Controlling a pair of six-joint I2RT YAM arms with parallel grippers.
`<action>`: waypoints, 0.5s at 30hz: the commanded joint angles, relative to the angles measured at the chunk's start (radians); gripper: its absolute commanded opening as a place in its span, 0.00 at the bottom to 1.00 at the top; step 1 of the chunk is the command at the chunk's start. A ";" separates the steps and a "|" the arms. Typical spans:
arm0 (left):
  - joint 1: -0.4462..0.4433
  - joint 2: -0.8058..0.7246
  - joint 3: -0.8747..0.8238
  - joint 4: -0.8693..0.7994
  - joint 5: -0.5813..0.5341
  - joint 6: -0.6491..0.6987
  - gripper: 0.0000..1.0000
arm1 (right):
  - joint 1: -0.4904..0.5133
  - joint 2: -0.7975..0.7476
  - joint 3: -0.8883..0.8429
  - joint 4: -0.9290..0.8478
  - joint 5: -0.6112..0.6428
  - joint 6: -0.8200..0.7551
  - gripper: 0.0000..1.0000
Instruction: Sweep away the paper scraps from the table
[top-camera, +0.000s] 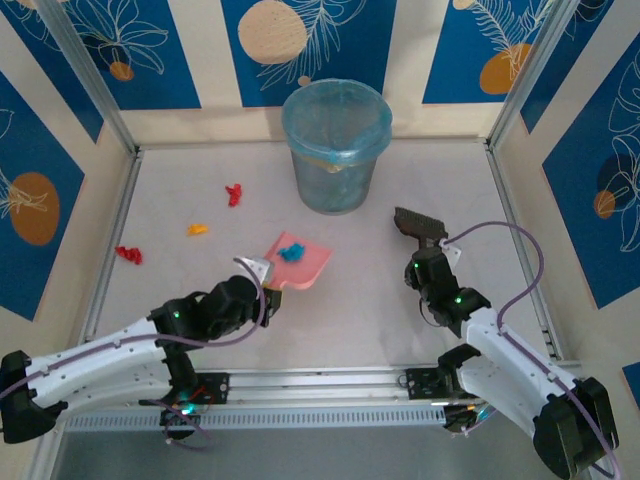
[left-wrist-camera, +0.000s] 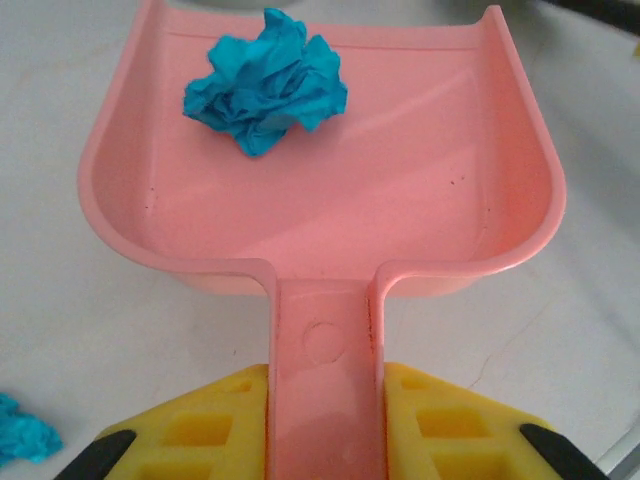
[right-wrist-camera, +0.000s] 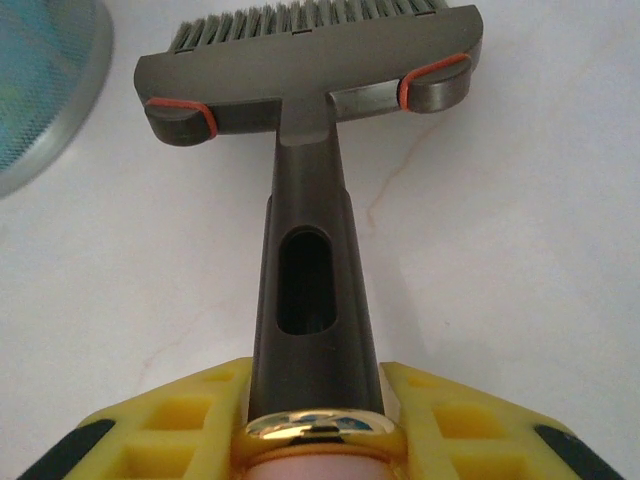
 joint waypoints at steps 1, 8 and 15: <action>-0.009 0.058 0.160 -0.087 -0.058 0.035 0.00 | -0.006 0.030 -0.008 0.118 -0.016 0.004 0.00; -0.003 0.313 0.573 -0.218 -0.114 0.094 0.00 | -0.005 0.123 0.020 0.130 -0.057 -0.003 0.00; 0.078 0.607 1.026 -0.327 -0.059 0.137 0.00 | -0.007 0.157 0.026 0.136 -0.067 -0.011 0.00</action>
